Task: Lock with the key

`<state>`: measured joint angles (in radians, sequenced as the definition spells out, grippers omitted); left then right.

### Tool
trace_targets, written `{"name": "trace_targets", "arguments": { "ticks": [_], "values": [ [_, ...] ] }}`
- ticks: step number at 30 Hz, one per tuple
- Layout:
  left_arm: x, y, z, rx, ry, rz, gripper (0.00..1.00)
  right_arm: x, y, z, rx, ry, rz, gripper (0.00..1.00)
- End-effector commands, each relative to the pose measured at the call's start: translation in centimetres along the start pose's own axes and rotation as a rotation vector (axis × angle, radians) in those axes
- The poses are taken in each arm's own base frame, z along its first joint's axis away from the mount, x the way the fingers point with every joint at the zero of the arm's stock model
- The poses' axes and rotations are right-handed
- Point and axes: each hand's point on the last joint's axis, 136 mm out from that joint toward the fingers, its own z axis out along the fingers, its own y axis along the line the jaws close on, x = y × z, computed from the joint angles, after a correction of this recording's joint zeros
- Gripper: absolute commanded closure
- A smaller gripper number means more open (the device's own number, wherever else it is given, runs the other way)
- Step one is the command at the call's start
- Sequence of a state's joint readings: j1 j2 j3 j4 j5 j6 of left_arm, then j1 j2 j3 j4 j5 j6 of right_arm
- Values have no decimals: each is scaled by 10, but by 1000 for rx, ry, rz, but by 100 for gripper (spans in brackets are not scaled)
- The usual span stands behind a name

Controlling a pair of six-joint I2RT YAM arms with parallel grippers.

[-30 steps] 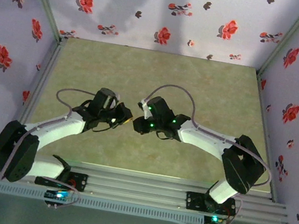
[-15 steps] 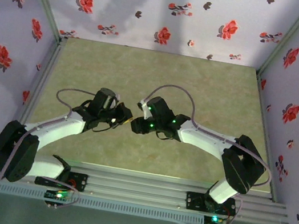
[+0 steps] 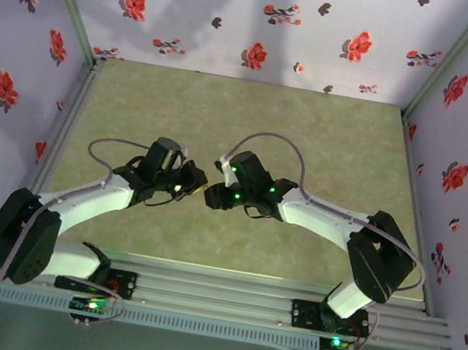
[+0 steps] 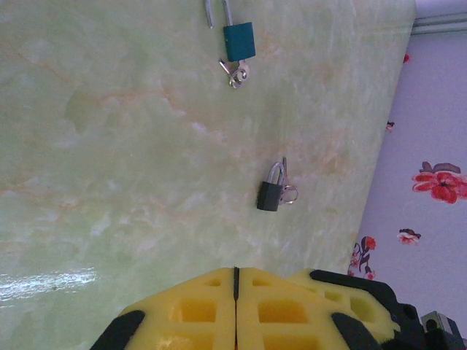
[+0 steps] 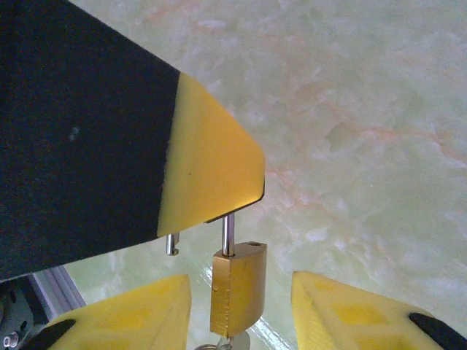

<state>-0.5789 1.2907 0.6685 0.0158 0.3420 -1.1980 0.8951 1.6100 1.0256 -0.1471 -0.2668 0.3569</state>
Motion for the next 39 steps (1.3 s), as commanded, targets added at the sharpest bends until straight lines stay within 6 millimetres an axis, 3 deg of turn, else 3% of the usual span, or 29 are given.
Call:
{"name": "trace_targets", "arguments": {
  "ticks": [1, 21, 27, 39],
  "values": [
    [0, -13, -5, 40, -4, 34, 100, -2, 7, -5, -16, -2, -28, 67],
    [-7, -14, -20, 90, -55, 49, 100, 0, 8, -6, -36, 10, -29, 100],
    [-9, -12, -31, 143, -96, 81, 100, -3, 14, -12, -107, 0, -17, 100],
    [-9, -13, -55, 309, -196, 162, 100, 2, 52, -21, -377, 37, -10, 100]
  ]
}}
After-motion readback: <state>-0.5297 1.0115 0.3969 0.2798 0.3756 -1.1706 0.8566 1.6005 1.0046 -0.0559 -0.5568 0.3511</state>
